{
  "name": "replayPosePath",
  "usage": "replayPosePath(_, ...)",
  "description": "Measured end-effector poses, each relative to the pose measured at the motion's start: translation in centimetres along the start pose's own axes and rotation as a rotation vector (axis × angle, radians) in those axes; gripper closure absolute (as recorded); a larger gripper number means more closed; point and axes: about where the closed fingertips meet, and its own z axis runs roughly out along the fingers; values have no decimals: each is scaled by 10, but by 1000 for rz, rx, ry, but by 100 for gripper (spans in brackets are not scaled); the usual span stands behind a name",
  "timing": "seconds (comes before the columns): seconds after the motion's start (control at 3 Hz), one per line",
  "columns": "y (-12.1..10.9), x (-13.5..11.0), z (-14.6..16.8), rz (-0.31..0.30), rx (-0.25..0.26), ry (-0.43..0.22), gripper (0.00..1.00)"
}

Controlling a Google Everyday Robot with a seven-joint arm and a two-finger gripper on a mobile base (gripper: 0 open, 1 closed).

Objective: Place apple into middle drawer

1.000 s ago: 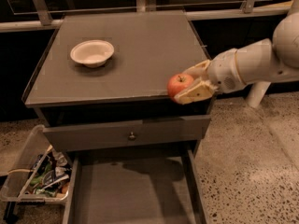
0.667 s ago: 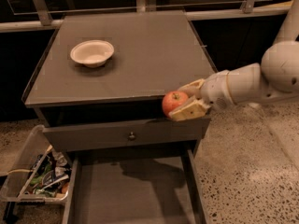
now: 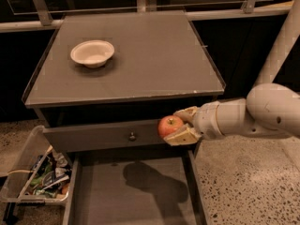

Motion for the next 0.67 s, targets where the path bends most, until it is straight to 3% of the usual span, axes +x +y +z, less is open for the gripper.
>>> replayPosePath(0.33, 14, 20, 23, -36, 37, 0, 100)
replayPosePath(0.67, 14, 20, 23, -36, 37, 0, 100)
